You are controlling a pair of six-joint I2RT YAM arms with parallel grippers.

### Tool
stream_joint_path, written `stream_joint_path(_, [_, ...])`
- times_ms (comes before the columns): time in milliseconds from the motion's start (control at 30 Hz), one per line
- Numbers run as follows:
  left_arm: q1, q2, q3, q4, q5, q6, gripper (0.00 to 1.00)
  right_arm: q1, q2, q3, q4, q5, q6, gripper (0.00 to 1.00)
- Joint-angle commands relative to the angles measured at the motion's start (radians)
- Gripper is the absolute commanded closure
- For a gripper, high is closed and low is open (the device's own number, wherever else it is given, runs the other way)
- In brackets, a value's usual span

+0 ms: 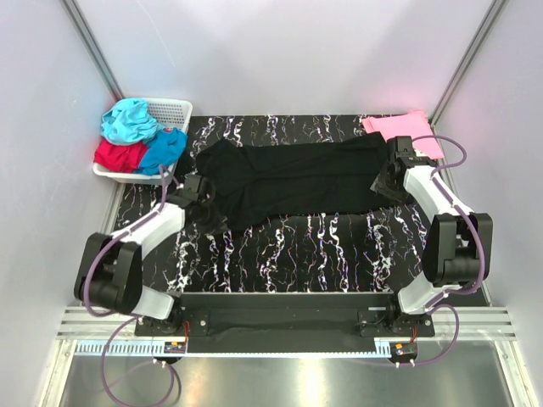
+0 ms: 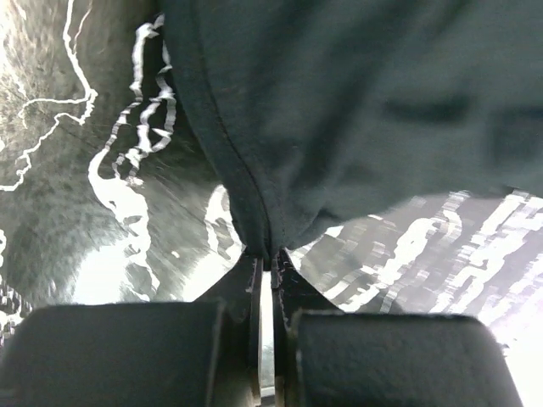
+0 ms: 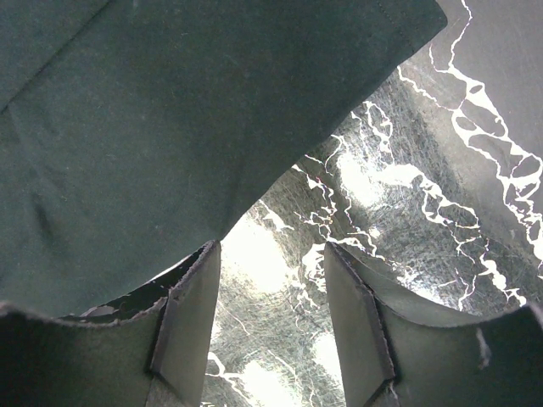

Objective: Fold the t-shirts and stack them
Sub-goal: Fold the tshirt

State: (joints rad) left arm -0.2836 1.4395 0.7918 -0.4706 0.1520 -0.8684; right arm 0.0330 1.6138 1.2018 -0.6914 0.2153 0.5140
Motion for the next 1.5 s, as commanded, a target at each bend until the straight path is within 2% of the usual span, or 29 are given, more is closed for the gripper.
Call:
stream_joint_path(0, [-0.006,-0.154,0.093,-0.014,-0.044,0.02,1.0,0.007,-0.019,0.021,0.024,-0.004,0.017,0.42])
stream_joint_path(200, [-0.006,-0.261,0.176,-0.057,-0.059,0.055,1.0,0.01,0.023,0.044,0.026,-0.022,0.023,0.43])
stream_joint_path(400, [-0.005,-0.223,0.164,-0.053,-0.014,0.074,0.99,0.022,0.047,0.064,0.03,-0.03,0.026,0.44])
stream_joint_path(567, [0.0,-0.18,0.142,0.085,-0.04,0.088,1.0,0.034,0.069,0.067,0.03,-0.033,0.02,0.45])
stream_joint_path(700, [0.003,-0.142,0.214,0.095,-0.072,0.126,1.0,0.05,0.066,0.07,0.038,-0.056,0.0,0.46])
stream_joint_path(800, [0.007,-0.102,0.253,0.082,-0.065,0.124,1.0,0.114,0.044,0.073,0.081,-0.169,-0.086,0.45])
stream_joint_path(867, [0.009,-0.091,0.259,0.102,-0.058,0.112,1.0,0.2,0.032,0.081,0.099,-0.212,-0.126,0.44])
stream_joint_path(967, [0.02,-0.074,0.273,0.133,-0.049,0.109,1.0,0.267,0.029,0.082,0.127,-0.286,-0.131,0.42])
stream_joint_path(1233, [0.083,-0.042,0.323,0.289,-0.035,0.112,1.0,0.277,0.072,0.107,0.158,-0.271,-0.098,0.41])
stream_joint_path(1467, [0.127,0.064,0.492,0.414,-0.019,0.149,1.0,0.277,0.135,0.153,0.161,-0.275,-0.098,0.41])
